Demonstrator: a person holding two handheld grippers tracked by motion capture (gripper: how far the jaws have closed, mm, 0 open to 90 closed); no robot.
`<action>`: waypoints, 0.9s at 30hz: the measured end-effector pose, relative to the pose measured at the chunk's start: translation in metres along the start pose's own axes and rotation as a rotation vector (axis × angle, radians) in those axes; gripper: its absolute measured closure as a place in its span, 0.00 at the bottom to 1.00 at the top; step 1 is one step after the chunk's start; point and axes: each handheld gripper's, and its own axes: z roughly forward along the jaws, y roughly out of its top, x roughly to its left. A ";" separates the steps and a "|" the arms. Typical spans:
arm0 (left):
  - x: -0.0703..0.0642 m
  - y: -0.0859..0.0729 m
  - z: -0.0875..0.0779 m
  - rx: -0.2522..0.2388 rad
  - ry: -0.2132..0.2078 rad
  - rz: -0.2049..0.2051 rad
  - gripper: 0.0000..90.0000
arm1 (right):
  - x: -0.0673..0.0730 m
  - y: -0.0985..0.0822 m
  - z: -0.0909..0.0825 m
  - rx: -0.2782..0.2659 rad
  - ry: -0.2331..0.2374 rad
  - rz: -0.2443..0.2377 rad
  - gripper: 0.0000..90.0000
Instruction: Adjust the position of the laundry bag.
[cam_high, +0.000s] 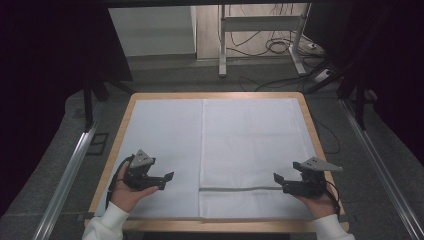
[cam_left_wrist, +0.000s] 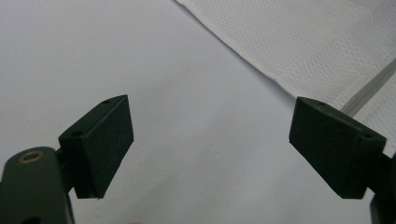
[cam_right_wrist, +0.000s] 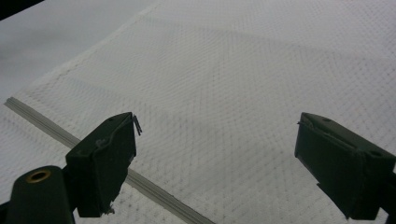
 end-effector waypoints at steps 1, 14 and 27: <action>0.001 0.000 0.001 0.004 -0.003 -0.004 0.15 | 0.000 0.000 0.000 0.000 -0.003 -0.005 0.14; -0.008 0.001 -0.004 0.015 -0.001 -0.011 0.18 | 0.006 0.000 -0.004 -0.005 -0.030 -0.018 0.16; -0.013 0.011 0.003 0.049 -0.075 -0.134 0.26 | 0.002 -0.002 -0.004 -0.011 -0.055 -0.018 0.17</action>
